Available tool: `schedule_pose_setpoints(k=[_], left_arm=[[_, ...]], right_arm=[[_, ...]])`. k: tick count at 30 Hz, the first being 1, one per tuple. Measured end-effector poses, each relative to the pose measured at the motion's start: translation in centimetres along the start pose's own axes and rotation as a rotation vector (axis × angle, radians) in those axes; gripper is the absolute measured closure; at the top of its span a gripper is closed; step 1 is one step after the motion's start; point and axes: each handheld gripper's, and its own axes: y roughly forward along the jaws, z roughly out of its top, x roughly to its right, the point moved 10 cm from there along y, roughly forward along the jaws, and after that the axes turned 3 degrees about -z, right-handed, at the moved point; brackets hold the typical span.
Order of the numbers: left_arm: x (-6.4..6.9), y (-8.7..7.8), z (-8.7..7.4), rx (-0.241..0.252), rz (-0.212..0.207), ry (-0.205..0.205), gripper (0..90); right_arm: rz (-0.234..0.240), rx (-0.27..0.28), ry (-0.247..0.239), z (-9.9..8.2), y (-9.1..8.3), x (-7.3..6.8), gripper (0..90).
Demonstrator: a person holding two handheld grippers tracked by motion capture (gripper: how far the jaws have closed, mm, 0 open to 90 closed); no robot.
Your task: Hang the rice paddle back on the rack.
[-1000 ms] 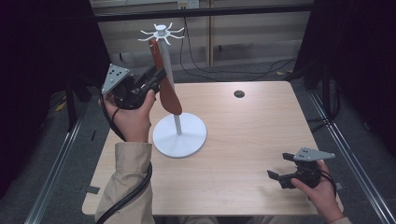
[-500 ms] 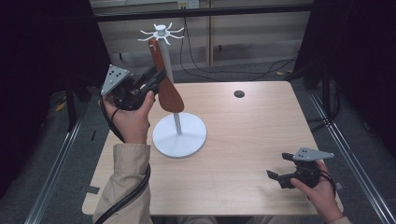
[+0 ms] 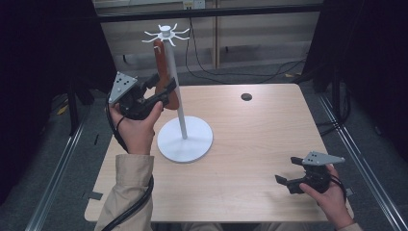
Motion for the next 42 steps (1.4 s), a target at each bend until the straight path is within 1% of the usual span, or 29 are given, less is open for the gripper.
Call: schedule_pose_setpoints(k=[1, 4, 5, 6, 8, 9, 11, 13, 16, 17, 18, 19, 21, 22, 26, 28, 29, 31, 32, 33, 37, 38, 39, 42], left_arm=[[0.0, -0.1, -0.2, 0.002, 0.0, -0.005, 37.9], [-0.1, -0.4, -0.8, -0.012, 0.0, 0.008, 32.3], [-0.2, -0.5, -1.0, -0.015, 0.01, 0.005, 30.2], [-0.1, -0.6, -1.4, -0.024, 0.007, 0.012, 28.1], [-0.1, -0.7, -1.6, -0.023, 0.01, 0.017, 26.9], [-0.1, -0.7, -1.8, -0.022, 0.006, 0.025, 24.7], [0.1, -0.8, -2.1, -0.022, 0.001, 0.024, 22.2], [0.1, -0.9, -2.6, -0.032, 0.003, 0.035, 21.9], [0.2, -1.2, -3.2, -0.033, 0.007, 0.023, 20.5], [0.1, -1.3, -3.4, -0.04, 0.01, 0.034, 19.8], [0.2, -1.4, -3.8, -0.043, 0.006, 0.031, 19.2], [0.2, -1.4, -3.8, -0.043, 0.006, 0.031, 18.9], [0.1, -1.6, -4.5, -0.054, 0.016, 0.033, 18.7], [0.1, -1.6, -4.5, -0.054, 0.016, 0.033, 18.4], [0.1, -1.9, -5.5, -0.063, 0.012, 0.023, 18.3], [0.0, -2.0, -6.1, -0.074, 0.018, 0.024, 17.9], [0.0, -2.2, -6.8, -0.086, 0.016, 0.021, 17.9], [0.0, -2.2, -7.0, -0.088, 0.014, 0.019, 17.7], [-0.1, -2.4, -7.6, -0.093, 0.023, 0.012, 17.6], [-0.1, -2.4, -7.6, -0.093, 0.023, 0.012, 17.5], [-0.3, -2.7, -8.8, -0.11, 0.027, 0.004, 17.5], [-0.4, -2.8, -9.1, -0.116, 0.026, 0.005, 17.5], [-0.5, -2.9, -9.4, -0.129, 0.035, 0.012, 17.5], [-0.5, -3.1, -10.1, -0.134, 0.029, 0.004, 17.5]], right_arm=[[0.0, 0.0, -0.001, 0.0, 0.0, 0.0, 5.3], [0.0, -0.001, -0.004, 0.0, 0.1, 0.0, 5.3], [0.0, -0.002, -0.001, 0.0, 0.1, 0.0, 5.3], [0.0, -0.002, -0.001, 0.0, 0.1, -0.1, 5.3], [0.0, -0.002, -0.001, 0.0, 0.2, -0.1, 5.3], [0.0, -0.002, -0.004, 0.0, 0.1, -0.1, 5.3], [0.001, -0.001, -0.002, 0.0, 0.1, -0.1, 5.3], [0.0, -0.002, -0.002, 0.0, 0.1, -0.1, 5.3], [-0.001, 0.004, -0.002, 0.2, 0.1, 0.0, 5.3], [0.002, 0.005, 0.001, 0.3, 0.1, -0.1, 5.4], [0.003, 0.007, -0.008, 0.4, 0.2, -0.1, 5.3], [0.003, 0.007, -0.008, 0.4, 0.2, -0.1, 5.3], [0.009, 0.002, -0.006, 0.3, 0.4, -0.2, 5.4], [0.009, 0.002, -0.006, 0.3, 0.4, -0.2, 5.4], [0.012, 0.001, -0.008, 0.4, 0.6, -0.3, 5.3], [0.013, -0.001, -0.01, 0.5, 0.8, -0.3, 5.3], [0.015, -0.002, -0.011, 0.5, 0.9, -0.4, 5.4], [0.021, 0.0, -0.013, 0.6, 1.0, -0.4, 5.4], [0.022, -0.002, -0.012, 0.6, 1.1, -0.4, 5.4], [0.022, -0.002, -0.012, 0.6, 1.1, -0.4, 5.4], [0.028, -0.002, -0.017, 0.7, 1.4, -0.6, 5.4], [0.03, -0.003, -0.018, 0.8, 1.5, -0.6, 5.4], [0.032, -0.004, -0.02, 0.8, 1.5, -0.7, 5.4], [0.04, -0.005, -0.026, 1.0, 1.9, -0.9, 5.4]])
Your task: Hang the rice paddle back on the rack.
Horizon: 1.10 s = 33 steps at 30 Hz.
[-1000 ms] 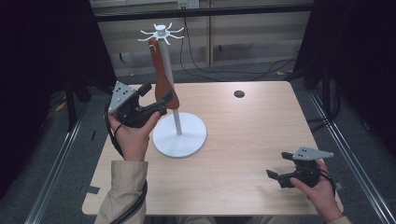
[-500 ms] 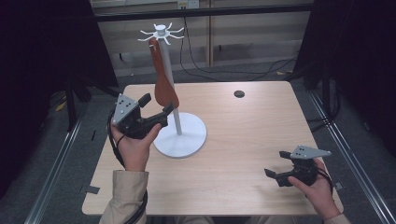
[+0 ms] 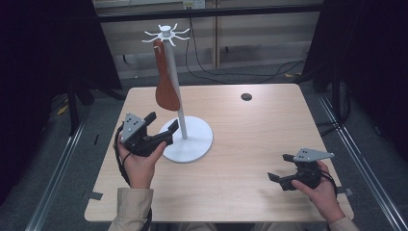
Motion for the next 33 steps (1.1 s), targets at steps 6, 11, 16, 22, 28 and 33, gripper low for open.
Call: schedule_pose_setpoints(k=[6, 11, 16, 22, 28, 33], left_arm=[[-0.1, -0.2, -1.3, -0.013, 0.003, -0.002, 17.0], [-0.1, -0.4, -2.9, -0.037, 0.001, -0.013, 17.0], [0.1, -0.5, -4.1, -0.052, -0.011, -0.014, 16.4], [0.0, -0.4, -5.4, -0.078, -0.013, -0.012, 14.7], [0.1, -0.3, -6.9, -0.109, -0.025, -0.013, 13.4], [0.0, -0.3, -8.0, -0.136, -0.024, -0.017, 12.9]], right_arm=[[0.008, 0.001, -0.011, 0.3, 0.3, -0.3, 5.4], [0.016, -0.001, -0.019, 0.5, 0.6, -0.6, 5.4], [0.018, 0.002, -0.023, 0.7, 0.7, -0.7, 5.4], [0.019, 0.0, -0.024, 0.7, 0.8, -0.7, 5.4], [0.017, 0.0, -0.021, 0.7, 0.8, -0.6, 5.5], [0.015, 0.002, -0.019, 0.7, 0.8, -0.5, 5.6]])
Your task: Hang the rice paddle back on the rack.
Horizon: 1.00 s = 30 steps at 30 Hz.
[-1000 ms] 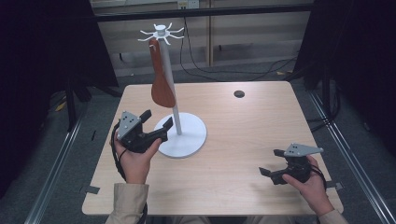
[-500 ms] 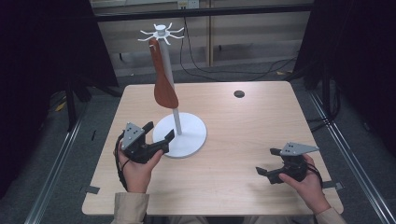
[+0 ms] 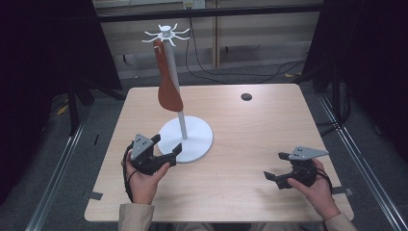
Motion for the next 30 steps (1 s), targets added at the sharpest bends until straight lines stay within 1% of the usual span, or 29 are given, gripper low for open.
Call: schedule_pose_setpoints(k=[3, 8, 10, 11, 15, 19, 21, 25, 30], left_arm=[[-0.1, -0.1, -0.4, -0.01, -0.003, 0.005, 12.5], [-0.5, -0.2, -1.3, -0.027, 0.005, 0.003, 12.0], [-0.6, -0.1, -1.9, -0.049, 0.006, 0.002, 11.0], [-0.6, -0.1, -1.9, -0.049, 0.006, 0.002, 10.9], [-0.8, 0.0, -2.8, -0.076, 0.011, 0.0, 10.4], [-0.8, 0.1, -3.4, -0.096, 0.004, 0.007, 9.4], [-0.8, 0.1, -3.6, -0.101, 0.009, 0.002, 9.2], [-0.9, 0.2, -4.2, -0.126, 0.012, 0.016, 9.0], [-1.1, 0.2, -5.1, -0.156, 0.008, 0.01, 8.6]], right_arm=[[0.002, 0.0, -0.006, 0.0, 0.1, 0.0, 5.7], [0.001, -0.003, -0.005, -0.1, 0.1, 0.0, 5.7], [0.002, -0.003, -0.006, -0.1, 0.1, 0.0, 5.8], [0.003, -0.003, -0.006, -0.1, 0.1, 0.0, 5.8], [0.003, -0.003, -0.007, -0.1, 0.1, 0.0, 5.8], [0.002, -0.003, -0.004, -0.1, 0.1, 0.0, 5.8], [0.001, -0.004, -0.006, -0.1, 0.1, 0.0, 5.9], [0.0, -0.009, -0.013, -0.2, 0.2, 0.0, 5.9], [0.0, -0.01, -0.014, -0.2, 0.2, -0.1, 5.9]])
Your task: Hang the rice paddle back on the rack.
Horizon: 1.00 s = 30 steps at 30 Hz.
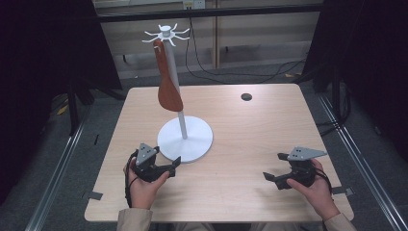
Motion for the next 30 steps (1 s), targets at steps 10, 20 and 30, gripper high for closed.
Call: schedule_pose_setpoints(k=[10, 20, 30], left_arm=[[0.2, 0.3, -0.7, -0.027, 0.0, 0.001, 8.5], [0.3, 0.3, -1.9, -0.096, -0.002, 0.024, 8.6], [0.6, 0.4, -2.6, -0.128, -0.005, 0.017, 9.0]], right_arm=[[-0.001, -0.003, -0.003, -0.1, 0.0, 0.0, 6.0], [-0.01, 0.005, -0.001, 0.1, -0.2, 0.2, 6.0], [-0.005, 0.004, -0.006, 0.1, 0.0, 0.1, 6.0]])
